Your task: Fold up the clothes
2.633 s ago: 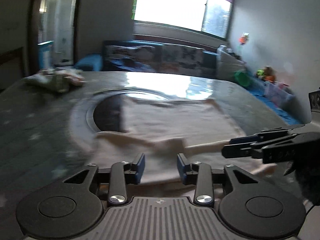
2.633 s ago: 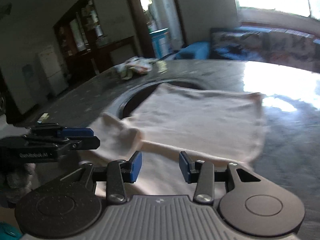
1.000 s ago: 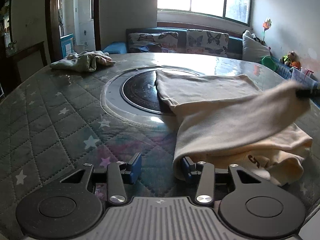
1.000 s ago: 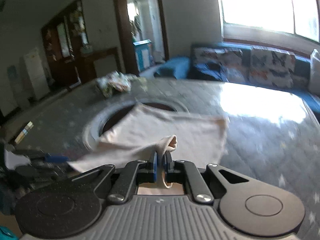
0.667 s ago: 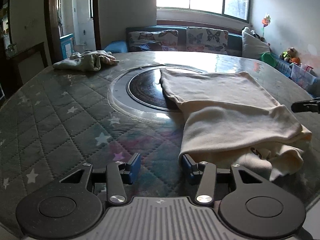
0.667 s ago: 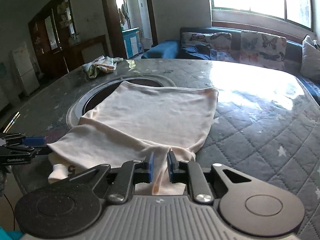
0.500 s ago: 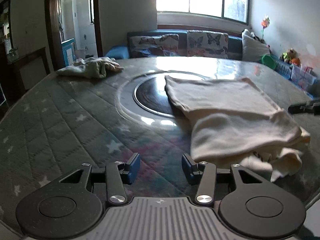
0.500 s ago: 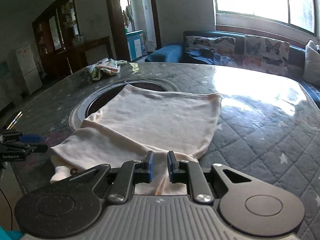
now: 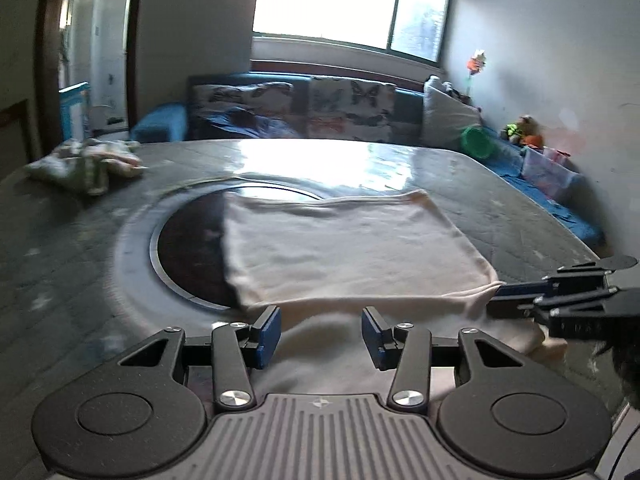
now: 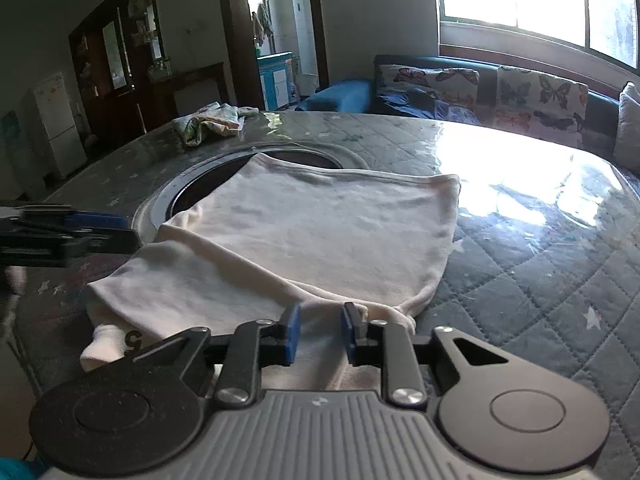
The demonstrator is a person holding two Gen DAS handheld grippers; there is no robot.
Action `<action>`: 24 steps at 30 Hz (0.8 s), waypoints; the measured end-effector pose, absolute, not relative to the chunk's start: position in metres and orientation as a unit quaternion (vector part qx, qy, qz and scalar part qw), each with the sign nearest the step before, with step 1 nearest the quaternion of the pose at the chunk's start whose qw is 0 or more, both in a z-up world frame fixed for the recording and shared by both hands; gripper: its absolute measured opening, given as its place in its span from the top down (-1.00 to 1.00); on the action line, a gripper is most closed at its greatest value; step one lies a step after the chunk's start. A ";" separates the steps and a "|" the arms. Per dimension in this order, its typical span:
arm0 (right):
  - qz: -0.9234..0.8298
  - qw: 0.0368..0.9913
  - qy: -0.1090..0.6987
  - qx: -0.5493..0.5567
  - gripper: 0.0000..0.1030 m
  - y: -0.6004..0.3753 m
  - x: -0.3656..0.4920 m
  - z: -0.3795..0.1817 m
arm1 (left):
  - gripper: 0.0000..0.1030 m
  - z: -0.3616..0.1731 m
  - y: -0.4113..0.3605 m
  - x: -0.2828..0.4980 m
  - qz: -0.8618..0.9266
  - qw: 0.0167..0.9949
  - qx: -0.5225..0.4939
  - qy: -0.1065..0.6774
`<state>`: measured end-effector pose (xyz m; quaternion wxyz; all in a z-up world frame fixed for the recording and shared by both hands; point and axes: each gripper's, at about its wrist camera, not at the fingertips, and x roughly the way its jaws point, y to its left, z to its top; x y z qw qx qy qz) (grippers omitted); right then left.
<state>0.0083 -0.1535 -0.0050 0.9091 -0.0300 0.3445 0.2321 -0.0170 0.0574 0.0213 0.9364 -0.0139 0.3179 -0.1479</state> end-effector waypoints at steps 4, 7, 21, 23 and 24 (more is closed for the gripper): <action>0.231 0.908 0.348 -0.030 0.55 -0.154 0.010 -0.008 | 0.12 0.007 0.056 0.001 -0.125 0.932 -0.006 0.339; 0.233 0.906 0.352 -0.031 0.55 -0.155 0.012 -0.011 | 0.09 -0.001 0.065 0.007 -0.120 0.929 -0.015 0.351; 0.251 0.904 0.336 -0.082 0.37 -0.145 -0.002 -0.004 | 0.08 0.011 0.070 -0.018 -0.128 0.932 0.009 0.339; 0.263 0.902 0.331 -0.091 0.34 -0.144 -0.010 0.001 | 0.06 0.016 0.067 -0.031 -0.141 0.931 0.016 0.335; 0.269 0.900 0.328 -0.099 0.30 -0.143 -0.014 0.003 | 0.06 0.018 0.065 -0.037 -0.150 0.931 0.021 0.333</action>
